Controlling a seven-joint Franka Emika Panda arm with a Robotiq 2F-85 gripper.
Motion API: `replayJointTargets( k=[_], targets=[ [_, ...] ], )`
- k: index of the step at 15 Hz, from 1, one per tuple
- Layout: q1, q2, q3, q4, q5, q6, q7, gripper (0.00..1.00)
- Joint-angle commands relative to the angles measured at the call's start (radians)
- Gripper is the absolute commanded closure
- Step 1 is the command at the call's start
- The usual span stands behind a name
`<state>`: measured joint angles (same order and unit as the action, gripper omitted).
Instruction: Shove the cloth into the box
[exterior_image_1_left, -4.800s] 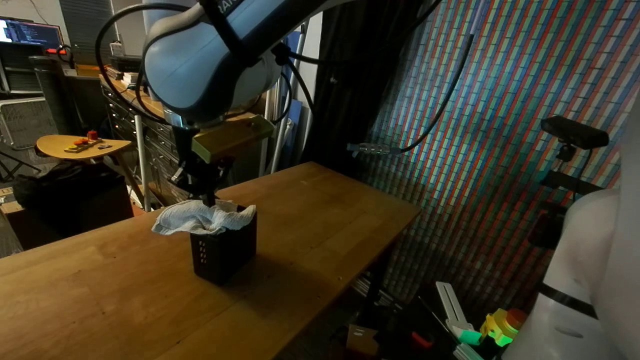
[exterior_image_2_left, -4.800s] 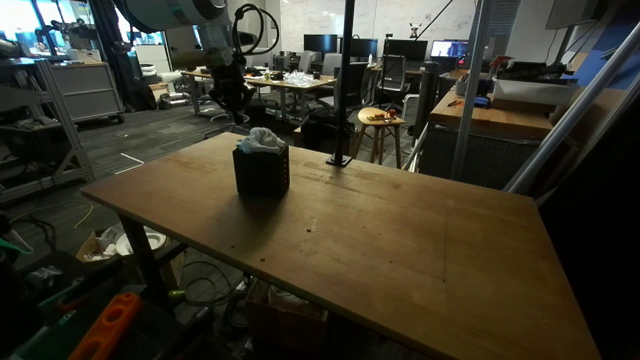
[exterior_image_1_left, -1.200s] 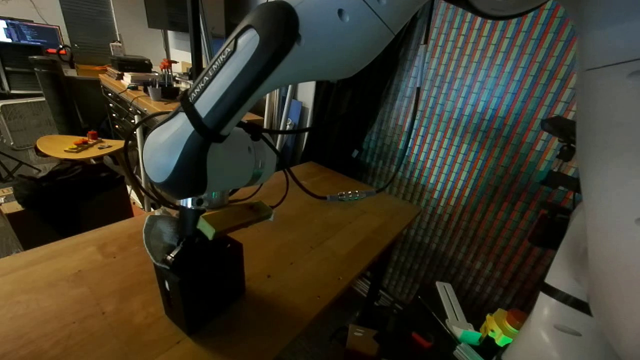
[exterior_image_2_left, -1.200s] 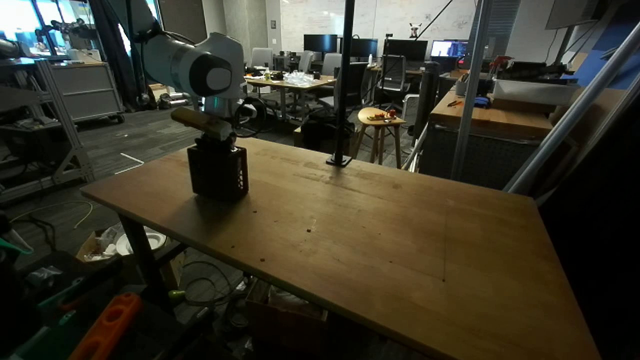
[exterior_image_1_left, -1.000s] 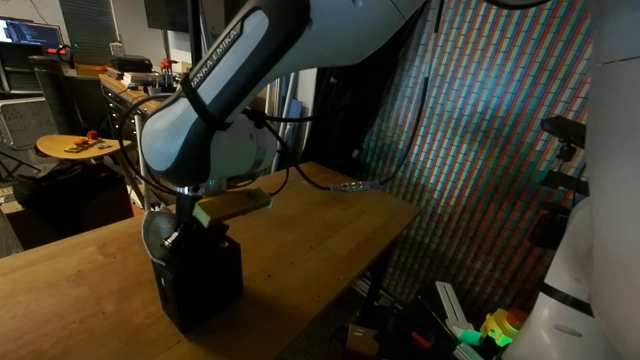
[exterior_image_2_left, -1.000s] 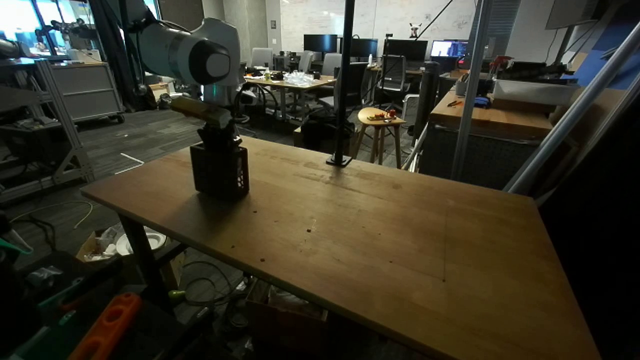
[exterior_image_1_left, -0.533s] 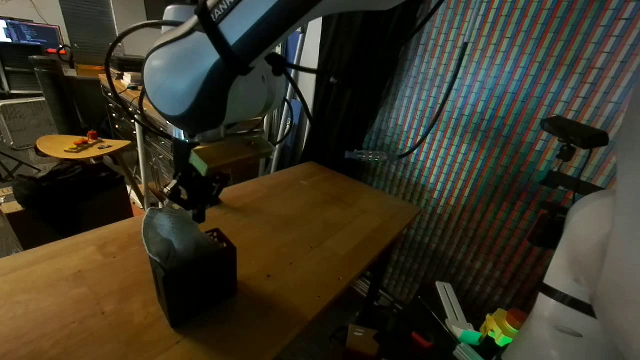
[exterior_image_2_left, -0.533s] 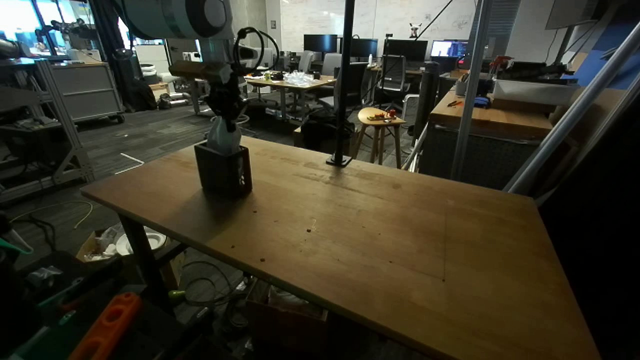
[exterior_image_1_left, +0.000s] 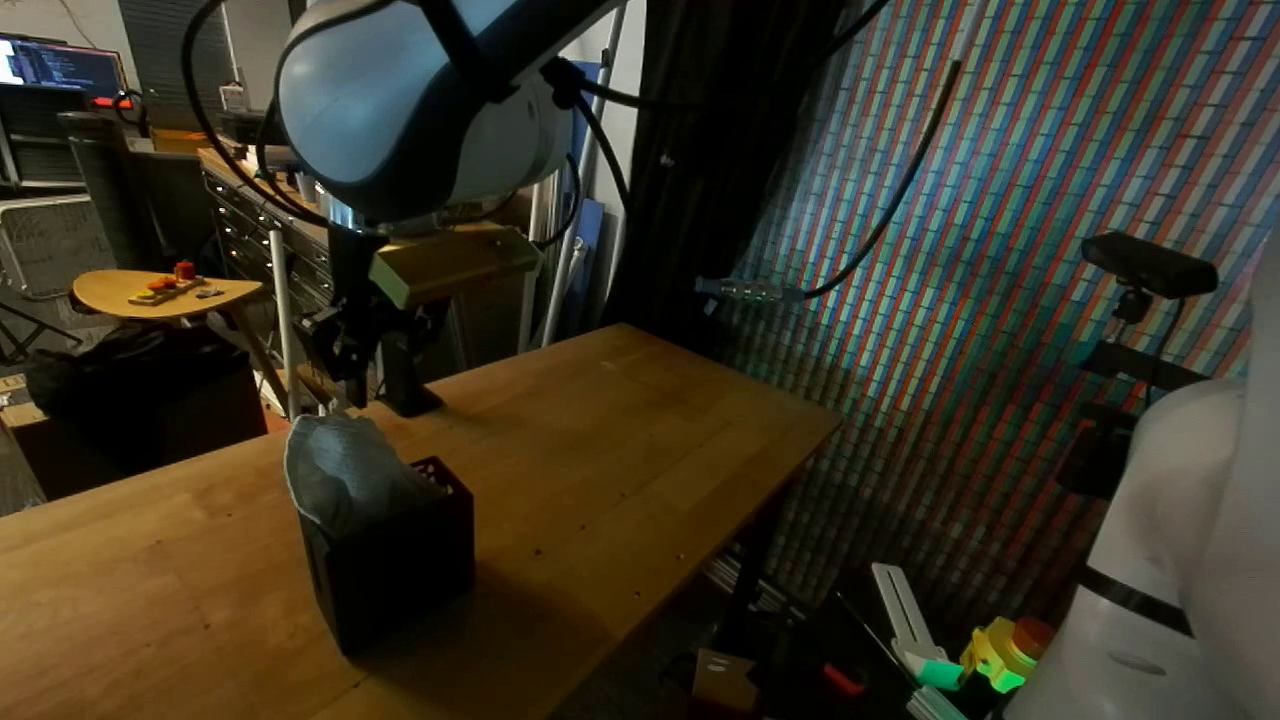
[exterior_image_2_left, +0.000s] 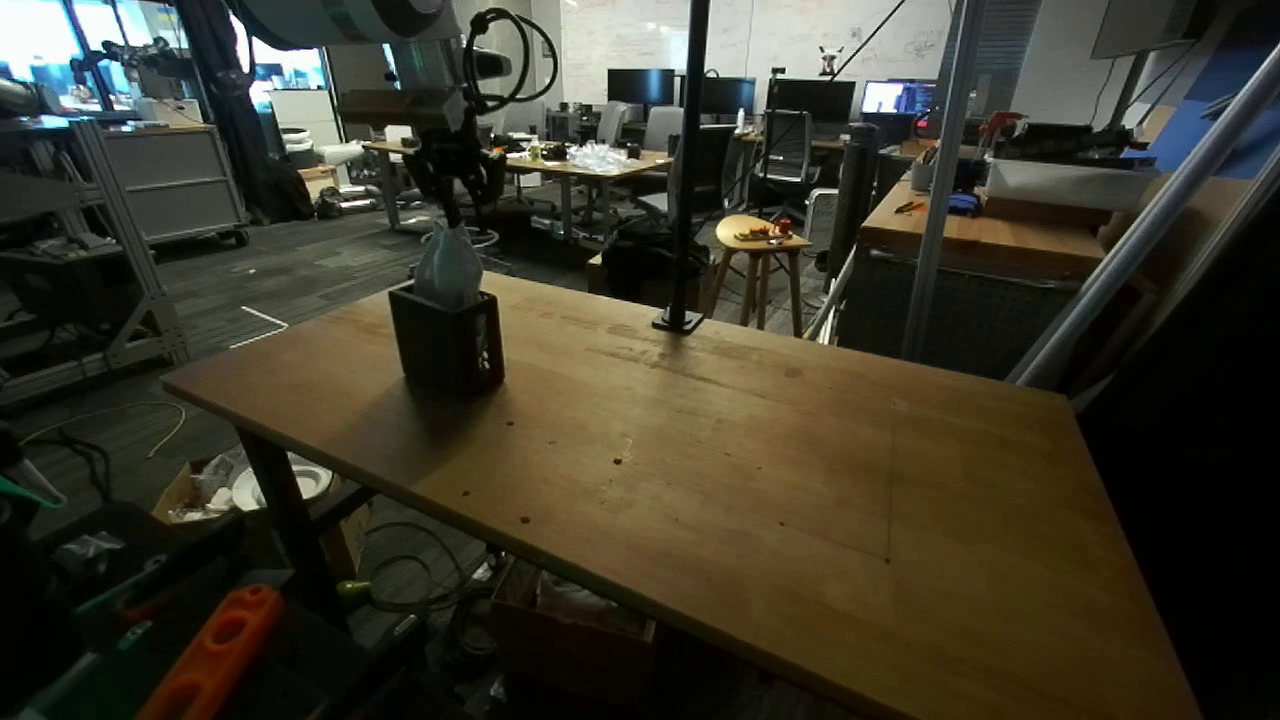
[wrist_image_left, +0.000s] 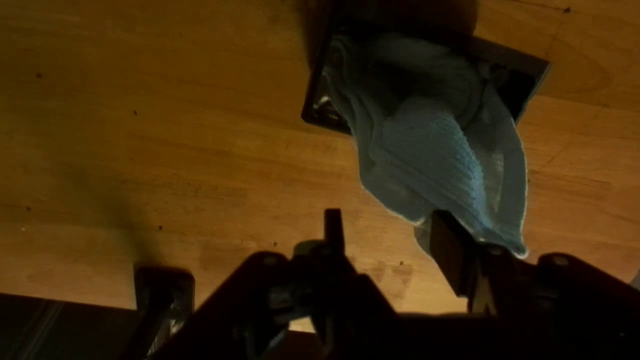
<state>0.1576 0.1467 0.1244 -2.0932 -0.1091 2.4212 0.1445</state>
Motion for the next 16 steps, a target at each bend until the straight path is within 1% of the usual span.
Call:
replayJointTargets(
  k=[1,2,4,5,8,9,11,16],
  targets=[
    [-0.004,0.001,0.011,0.029,0.009,0.070,-0.112,0.23],
    [-0.007,0.007,0.018,0.034,0.022,0.100,-0.161,0.19],
    [-0.013,0.018,0.033,0.041,0.057,0.161,-0.264,0.17],
    [-0.017,0.024,0.042,0.041,0.086,0.193,-0.317,0.21],
    [-0.036,0.039,0.079,0.033,0.207,0.274,-0.473,0.24],
    [-0.046,0.045,0.095,0.030,0.257,0.294,-0.531,0.23],
    [-0.070,0.055,0.129,0.028,0.349,0.310,-0.634,0.20],
    [-0.122,0.073,0.185,0.020,0.506,0.300,-0.808,0.21]
  ],
)
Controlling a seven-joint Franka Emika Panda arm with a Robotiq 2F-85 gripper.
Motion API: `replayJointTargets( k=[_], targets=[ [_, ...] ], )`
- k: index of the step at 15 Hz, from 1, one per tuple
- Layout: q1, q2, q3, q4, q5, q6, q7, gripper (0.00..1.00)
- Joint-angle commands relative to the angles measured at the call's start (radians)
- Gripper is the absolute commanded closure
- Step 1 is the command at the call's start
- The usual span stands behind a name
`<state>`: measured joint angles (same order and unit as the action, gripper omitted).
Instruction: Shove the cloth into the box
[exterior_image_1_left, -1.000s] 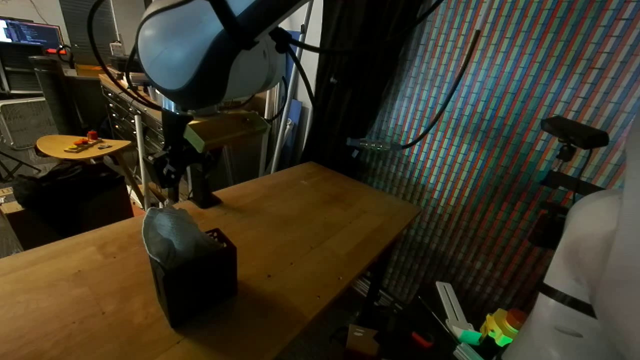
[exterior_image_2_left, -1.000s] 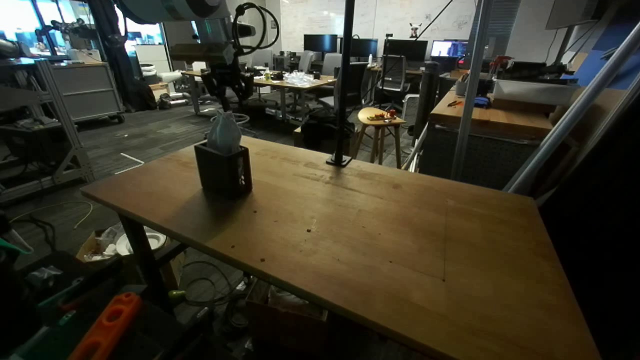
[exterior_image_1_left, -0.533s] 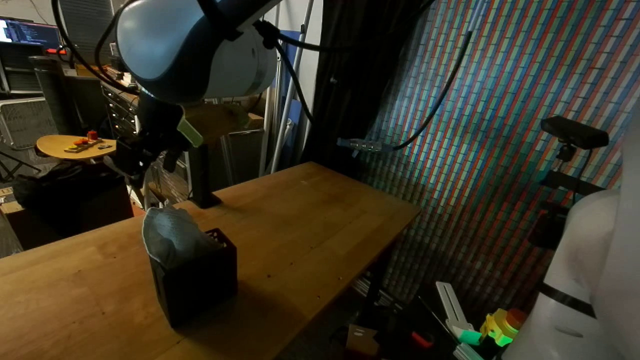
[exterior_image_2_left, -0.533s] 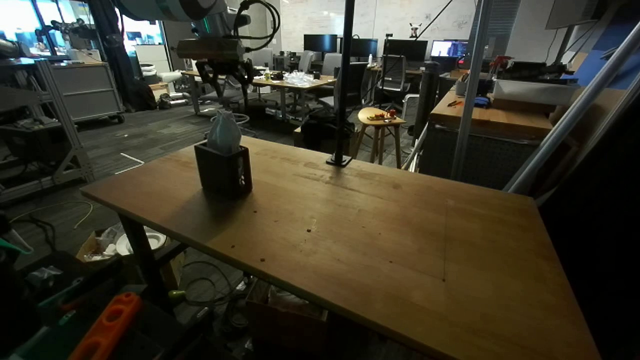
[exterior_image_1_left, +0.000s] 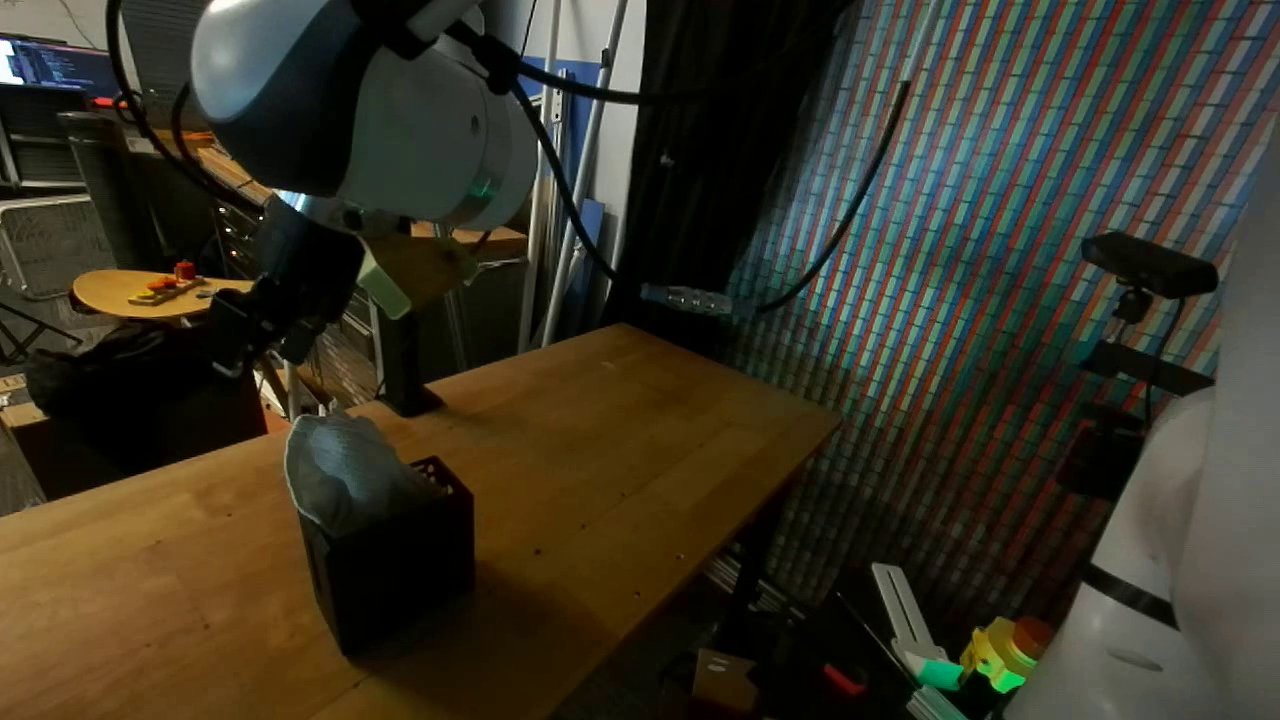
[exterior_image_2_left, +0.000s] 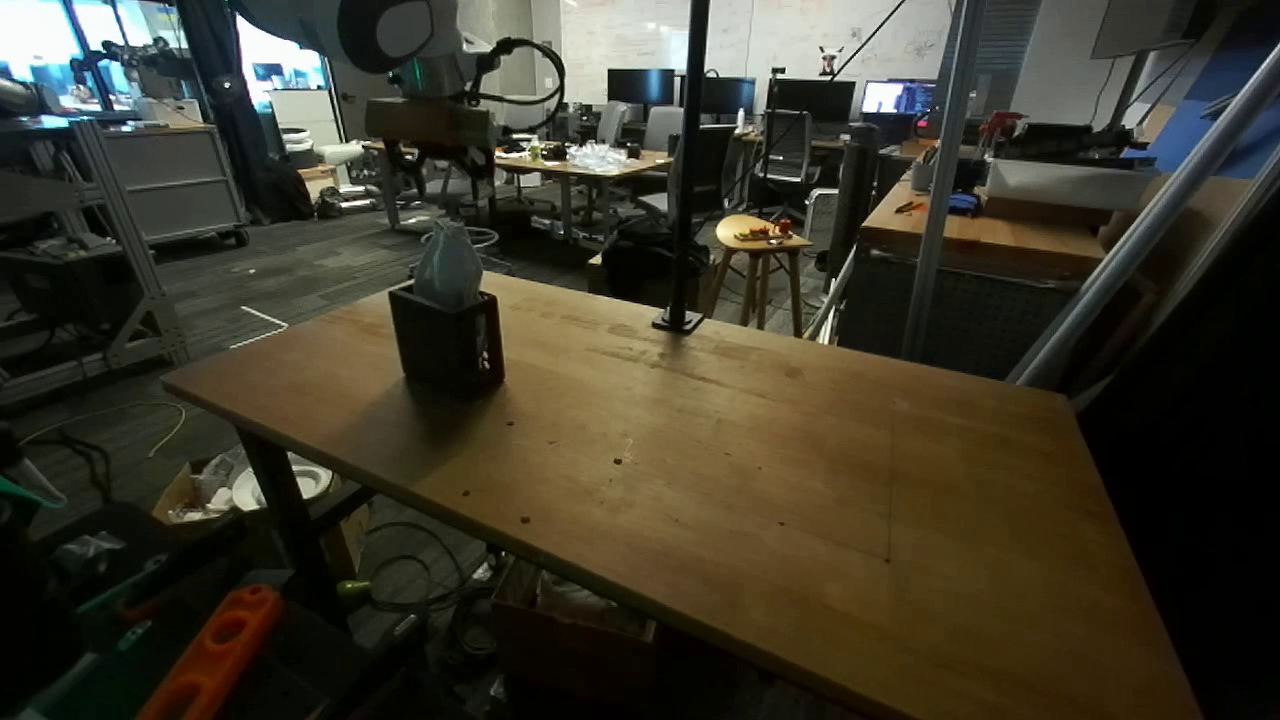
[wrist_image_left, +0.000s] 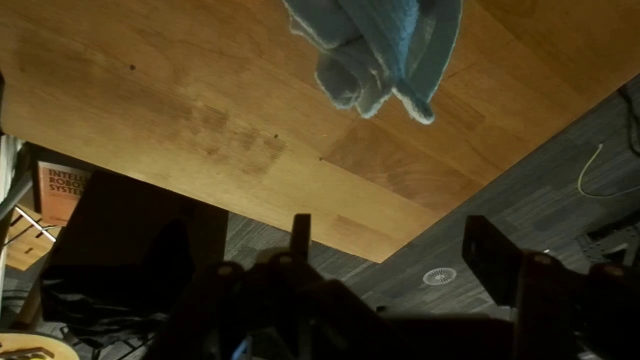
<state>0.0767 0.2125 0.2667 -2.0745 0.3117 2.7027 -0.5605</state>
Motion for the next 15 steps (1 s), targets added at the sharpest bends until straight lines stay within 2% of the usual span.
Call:
replayJointTargets(
  k=[1,9,15],
  targets=[
    [-0.049,0.009,0.048,-0.001,0.109,0.015,-0.128,0.21],
    [-0.097,0.008,0.050,-0.042,0.213,-0.014,-0.299,0.21],
    [-0.103,0.012,0.052,-0.075,0.292,-0.016,-0.383,0.21]
  ],
)
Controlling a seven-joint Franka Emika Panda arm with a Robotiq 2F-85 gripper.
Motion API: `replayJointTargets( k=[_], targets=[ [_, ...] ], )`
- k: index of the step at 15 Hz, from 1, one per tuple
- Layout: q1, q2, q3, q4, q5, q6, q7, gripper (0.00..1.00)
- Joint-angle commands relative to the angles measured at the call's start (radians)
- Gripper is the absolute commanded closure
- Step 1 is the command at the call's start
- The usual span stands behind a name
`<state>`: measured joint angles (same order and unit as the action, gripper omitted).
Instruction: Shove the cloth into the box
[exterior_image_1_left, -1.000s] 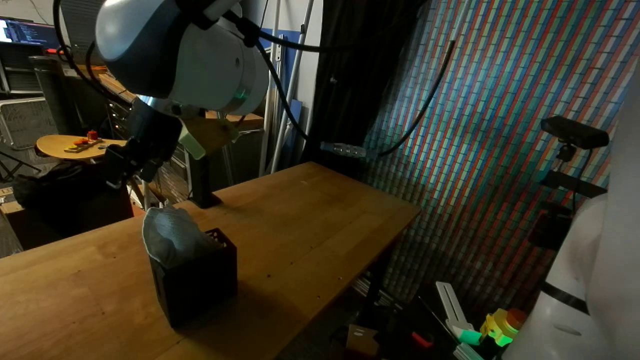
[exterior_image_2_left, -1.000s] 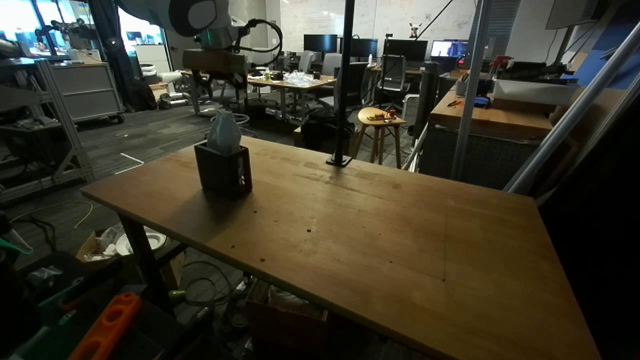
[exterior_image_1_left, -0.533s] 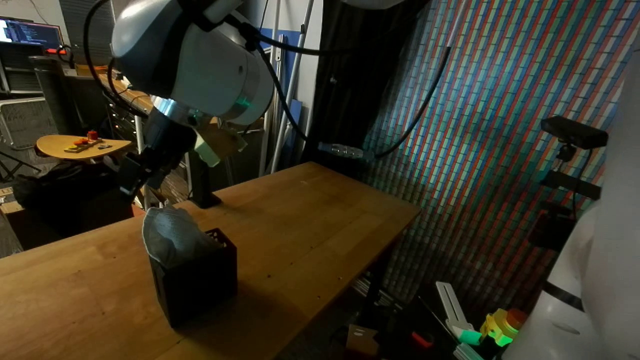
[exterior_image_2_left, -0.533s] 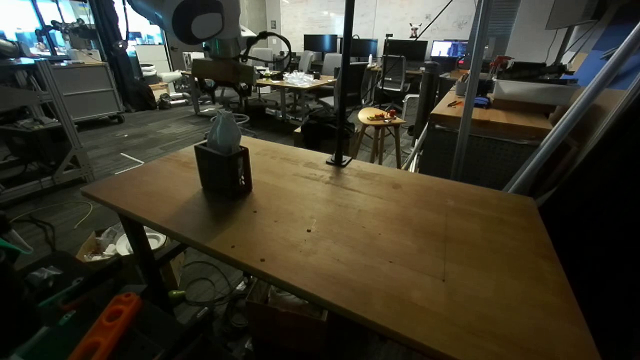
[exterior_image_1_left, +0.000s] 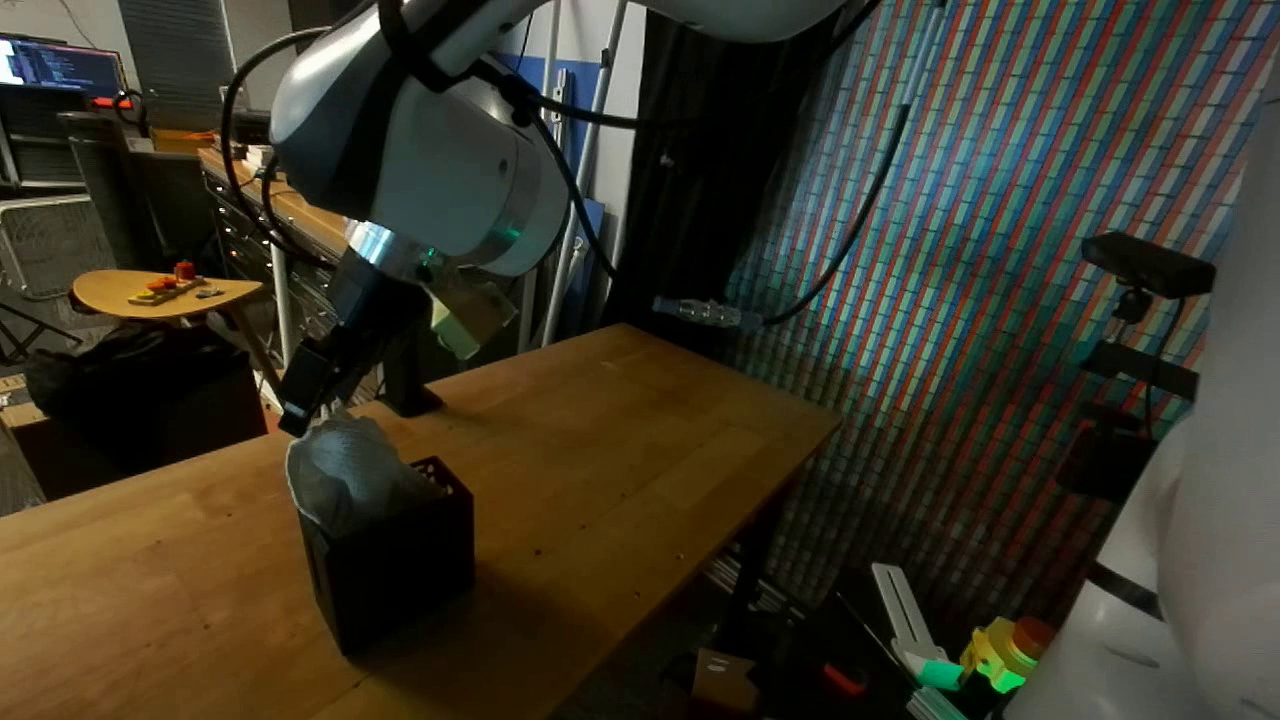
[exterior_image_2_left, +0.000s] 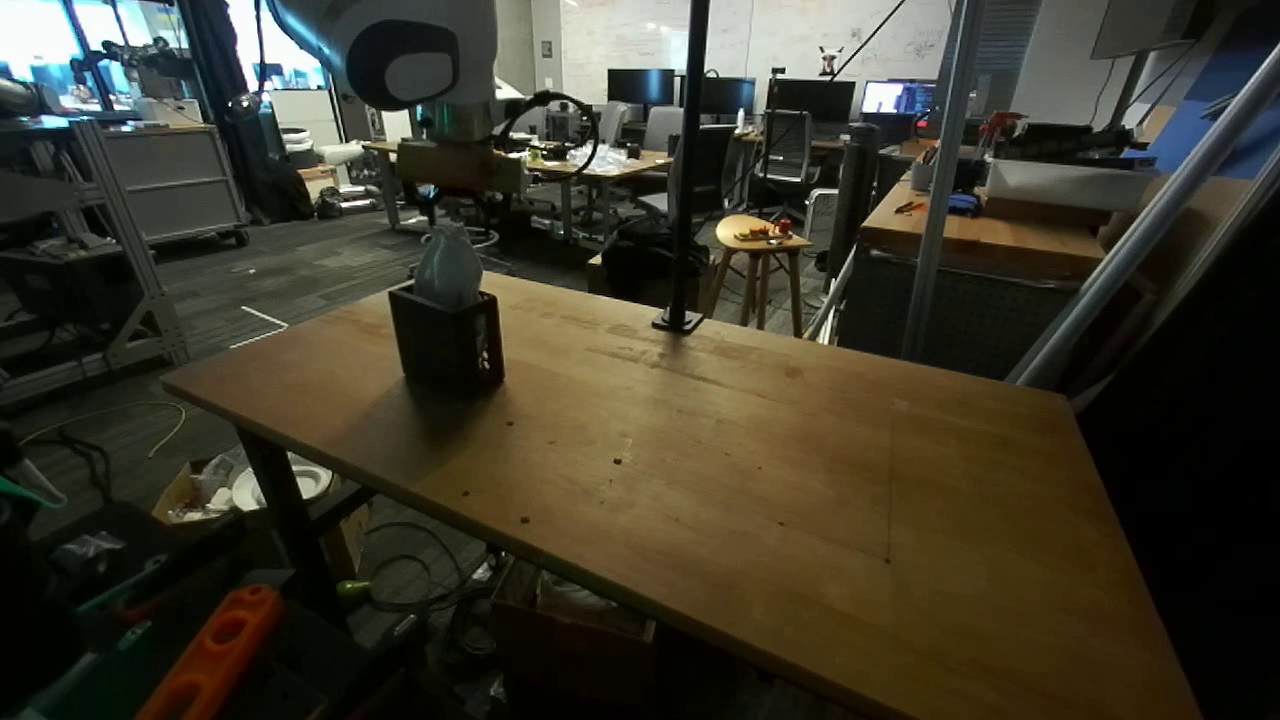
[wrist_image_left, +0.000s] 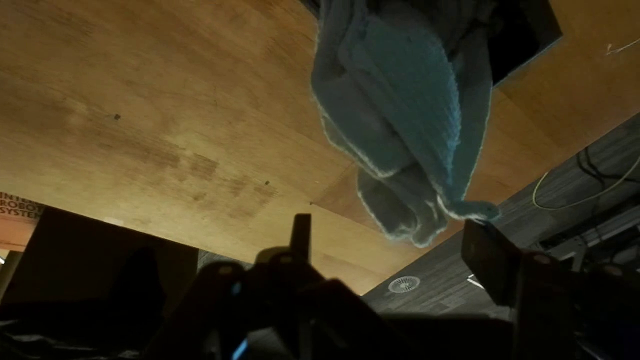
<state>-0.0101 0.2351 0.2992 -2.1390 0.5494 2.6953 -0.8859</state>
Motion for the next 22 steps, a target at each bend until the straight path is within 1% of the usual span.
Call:
replayJointTargets(
  k=[1,6,11,16,17,18,19,20,22],
  targets=[
    [-0.014,-0.009,0.018,-0.012,0.065,-0.009,-0.066,0.21],
    [-0.008,-0.013,0.010,-0.021,0.084,-0.018,-0.092,0.21],
    [-0.005,-0.018,0.009,-0.029,0.088,-0.019,-0.099,0.27],
    [-0.006,-0.019,0.011,-0.044,0.107,-0.012,-0.112,0.25],
    [-0.006,-0.021,0.010,-0.049,0.113,-0.011,-0.116,0.26],
    [-0.006,-0.022,0.009,-0.052,0.118,-0.011,-0.118,0.37],
    [-0.005,-0.022,0.007,-0.055,0.121,-0.011,-0.118,0.51],
    [-0.005,-0.024,0.006,-0.059,0.125,-0.011,-0.118,0.52],
    [-0.003,-0.024,0.004,-0.063,0.131,-0.009,-0.118,0.69]
  ],
)
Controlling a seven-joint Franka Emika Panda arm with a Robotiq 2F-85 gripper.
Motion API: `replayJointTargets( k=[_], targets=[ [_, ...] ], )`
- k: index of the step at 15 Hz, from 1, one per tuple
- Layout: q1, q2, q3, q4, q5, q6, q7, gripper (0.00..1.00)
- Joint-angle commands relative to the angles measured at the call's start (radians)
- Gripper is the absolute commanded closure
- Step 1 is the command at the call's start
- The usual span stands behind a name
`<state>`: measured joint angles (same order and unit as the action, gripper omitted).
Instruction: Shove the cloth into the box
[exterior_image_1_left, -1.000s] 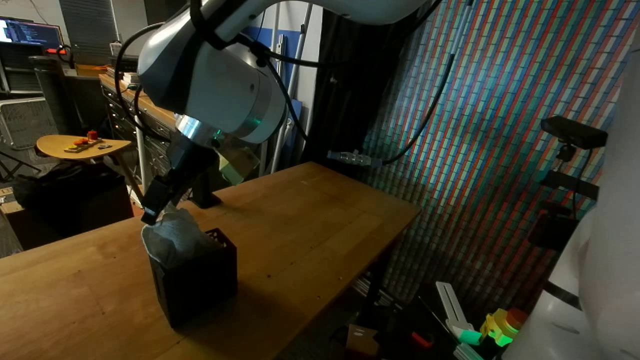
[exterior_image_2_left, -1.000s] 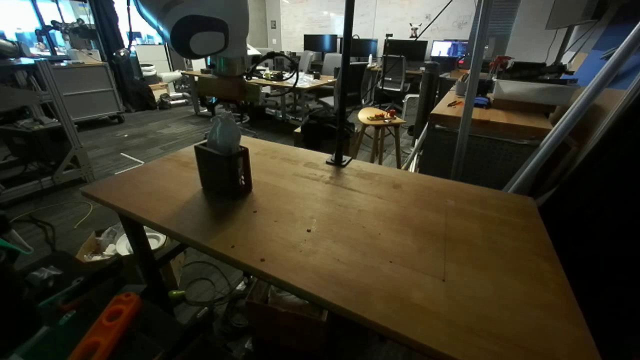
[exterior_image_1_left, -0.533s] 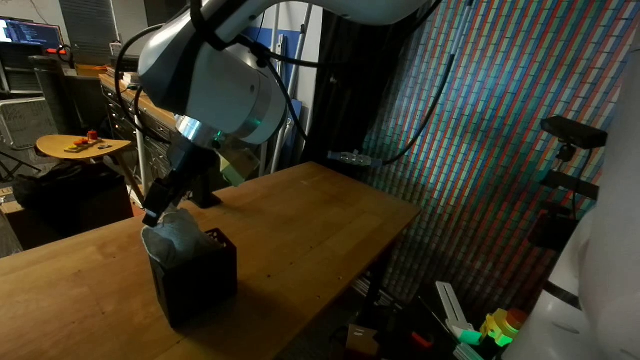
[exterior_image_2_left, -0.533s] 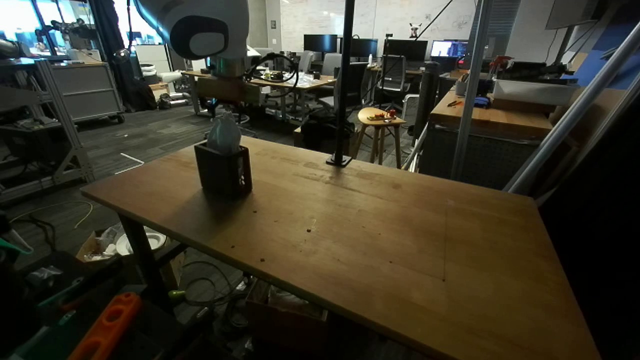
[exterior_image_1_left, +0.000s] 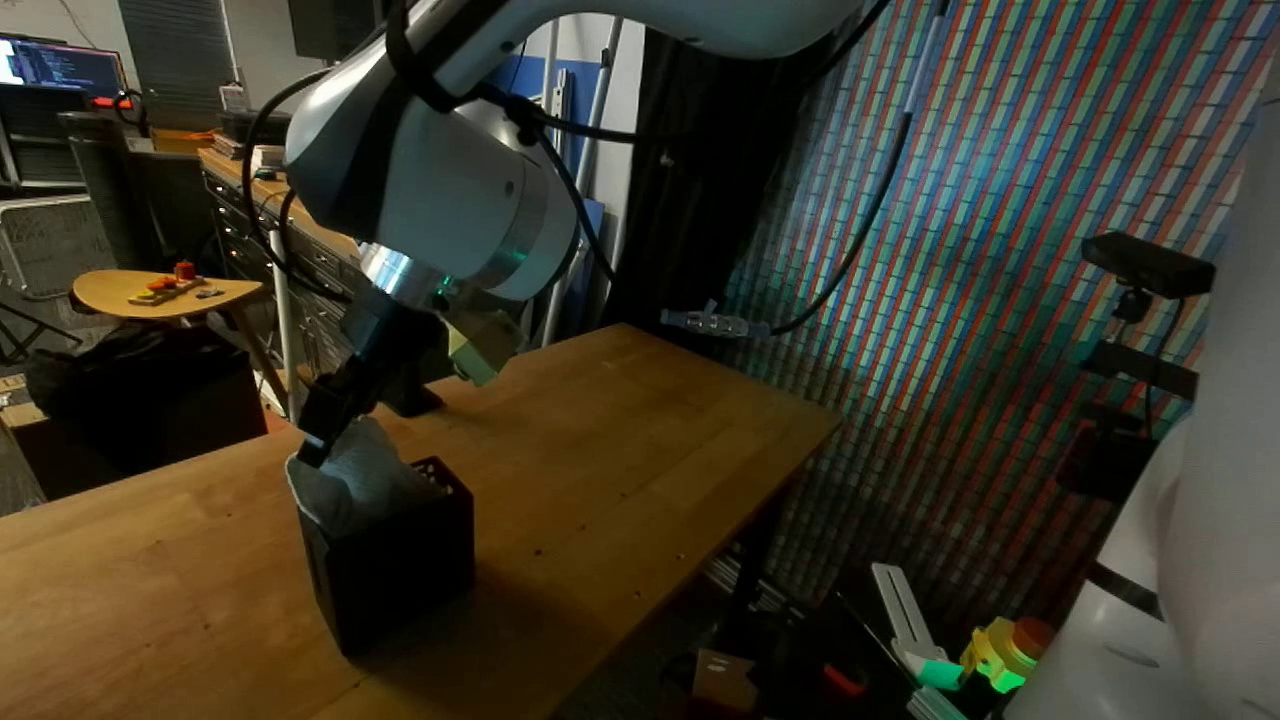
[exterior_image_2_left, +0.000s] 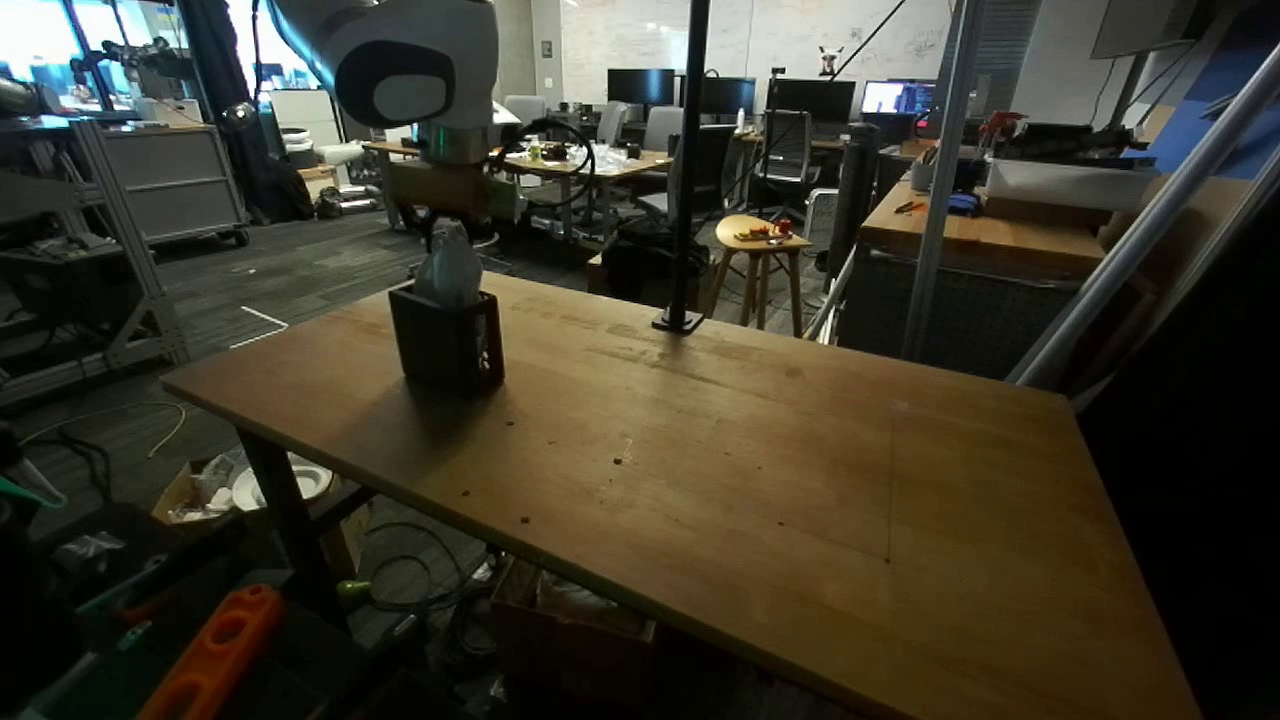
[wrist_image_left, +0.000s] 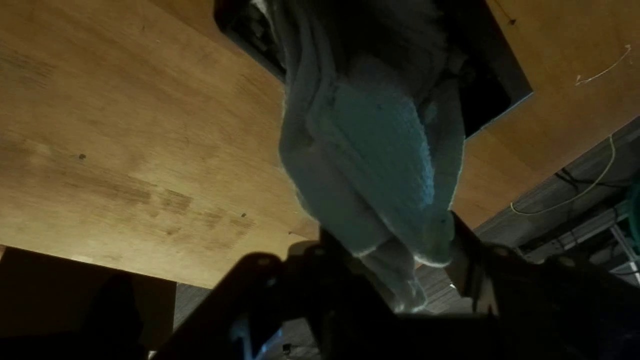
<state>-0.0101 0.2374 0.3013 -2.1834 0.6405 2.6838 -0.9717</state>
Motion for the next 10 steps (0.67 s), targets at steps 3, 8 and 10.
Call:
replayJointTargets(
  k=[3,8,10],
  targets=[
    [0.000,-0.028,-0.001,-0.022,0.041,0.004,-0.027,0.91],
    [0.004,-0.035,-0.005,-0.031,0.030,0.001,-0.023,0.96],
    [0.009,-0.047,-0.016,-0.043,0.000,-0.009,-0.005,0.96]
  ],
)
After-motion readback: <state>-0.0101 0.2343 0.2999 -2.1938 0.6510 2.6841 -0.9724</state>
